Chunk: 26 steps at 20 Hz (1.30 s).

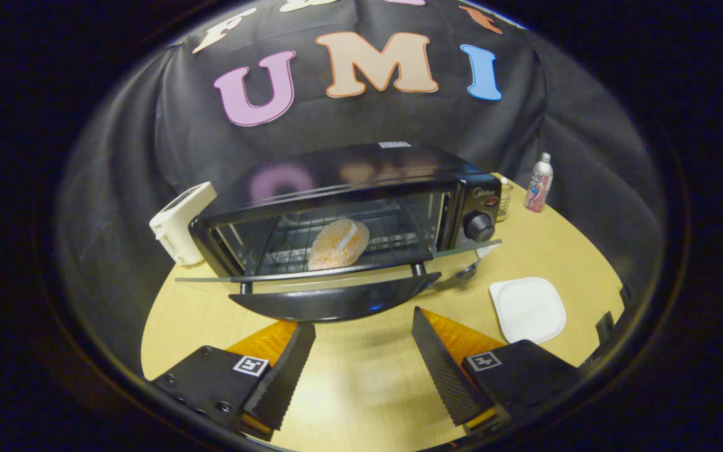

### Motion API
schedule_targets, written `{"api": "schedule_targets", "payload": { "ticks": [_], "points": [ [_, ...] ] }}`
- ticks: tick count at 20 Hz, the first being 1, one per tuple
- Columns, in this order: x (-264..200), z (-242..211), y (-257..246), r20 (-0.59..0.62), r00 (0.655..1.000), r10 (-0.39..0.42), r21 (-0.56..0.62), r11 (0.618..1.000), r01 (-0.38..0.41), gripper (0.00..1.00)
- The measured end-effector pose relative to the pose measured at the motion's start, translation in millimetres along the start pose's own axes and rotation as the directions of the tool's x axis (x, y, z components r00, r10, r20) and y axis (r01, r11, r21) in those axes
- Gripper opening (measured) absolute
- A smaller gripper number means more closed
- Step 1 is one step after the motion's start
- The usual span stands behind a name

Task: Open the toaster oven, put the food inside, and close the toaster oven door.

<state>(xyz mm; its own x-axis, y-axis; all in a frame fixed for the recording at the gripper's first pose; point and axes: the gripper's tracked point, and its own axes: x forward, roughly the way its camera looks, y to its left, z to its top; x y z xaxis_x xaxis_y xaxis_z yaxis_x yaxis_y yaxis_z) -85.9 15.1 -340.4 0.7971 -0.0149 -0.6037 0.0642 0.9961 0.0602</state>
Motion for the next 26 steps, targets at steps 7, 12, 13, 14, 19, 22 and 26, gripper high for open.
{"api": "schedule_targets", "payload": {
  "ticks": [7,12,13,14,19,22,26],
  "points": [
    [12,17,-4,0.023,1.0,-0.002,0.044,0.999,0.001,0.98],
    [13,21,-15,0.029,1.0,-0.01,0.042,0.999,0.009,0.98],
    [10,24,-17,0.03,1.0,-0.008,0.041,0.999,0.006,0.98],
    [6,30,-20,0.042,0.999,-0.008,0.039,0.999,0.007,0.98],
    [-28,111,-37,0.211,0.977,0.002,0.015,1.0,-0.006,0.99],
    [-59,178,-52,0.34,0.941,-0.009,0.01,1.0,0.006,0.99],
    [-105,271,-70,0.48,0.877,-0.034,0.036,0.999,0.019,0.99]
  ]
}}
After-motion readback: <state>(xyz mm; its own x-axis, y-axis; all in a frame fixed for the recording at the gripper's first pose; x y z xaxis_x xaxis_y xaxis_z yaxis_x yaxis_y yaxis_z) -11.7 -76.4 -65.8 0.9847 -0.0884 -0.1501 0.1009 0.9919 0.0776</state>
